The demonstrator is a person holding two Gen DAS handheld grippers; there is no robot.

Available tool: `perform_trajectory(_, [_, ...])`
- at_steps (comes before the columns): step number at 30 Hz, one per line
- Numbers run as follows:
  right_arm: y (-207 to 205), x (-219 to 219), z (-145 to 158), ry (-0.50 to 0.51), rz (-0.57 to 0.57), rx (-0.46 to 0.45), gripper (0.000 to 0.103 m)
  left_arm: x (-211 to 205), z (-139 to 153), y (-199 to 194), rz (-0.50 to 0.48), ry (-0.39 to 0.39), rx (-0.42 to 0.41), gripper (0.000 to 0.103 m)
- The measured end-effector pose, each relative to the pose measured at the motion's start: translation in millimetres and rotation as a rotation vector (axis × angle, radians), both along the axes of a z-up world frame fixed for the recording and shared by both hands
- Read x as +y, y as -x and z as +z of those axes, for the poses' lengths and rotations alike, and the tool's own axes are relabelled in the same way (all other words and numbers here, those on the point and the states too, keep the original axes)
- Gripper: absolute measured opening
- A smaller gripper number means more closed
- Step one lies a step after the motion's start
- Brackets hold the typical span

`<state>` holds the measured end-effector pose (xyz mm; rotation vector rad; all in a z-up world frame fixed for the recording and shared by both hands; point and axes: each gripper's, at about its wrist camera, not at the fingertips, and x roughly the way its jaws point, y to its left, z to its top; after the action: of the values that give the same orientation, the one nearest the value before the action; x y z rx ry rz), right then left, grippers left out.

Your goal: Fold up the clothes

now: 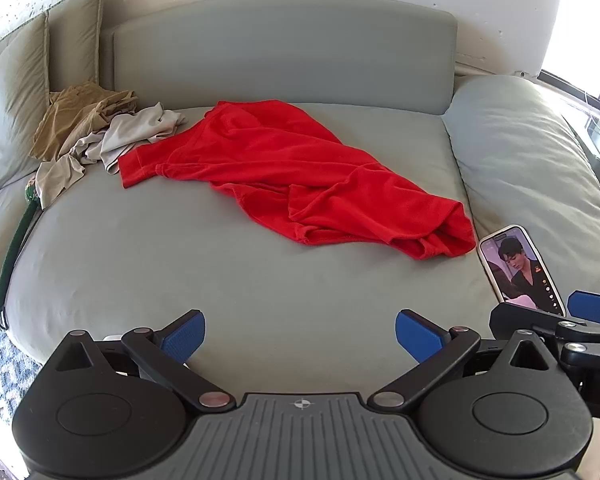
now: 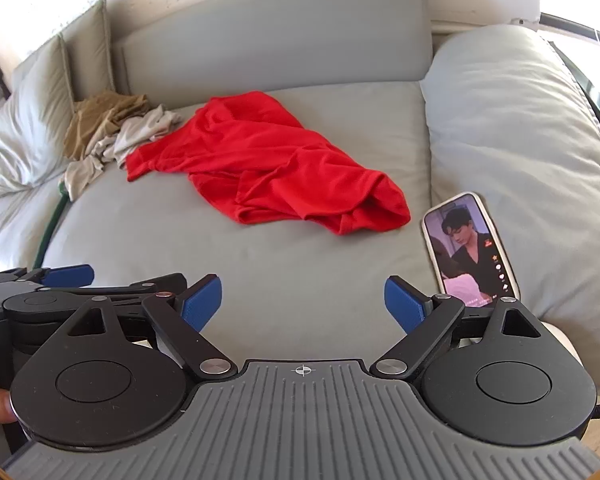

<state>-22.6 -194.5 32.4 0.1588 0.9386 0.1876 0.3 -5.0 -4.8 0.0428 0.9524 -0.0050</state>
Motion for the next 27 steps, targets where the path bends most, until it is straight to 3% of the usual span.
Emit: perform_trajectory(27, [0.9,-1.0,1.2,0.0,-0.003,0.007,0.09,-1.0,2.2,1.9,-0.004,0.0,-0.003,0.102])
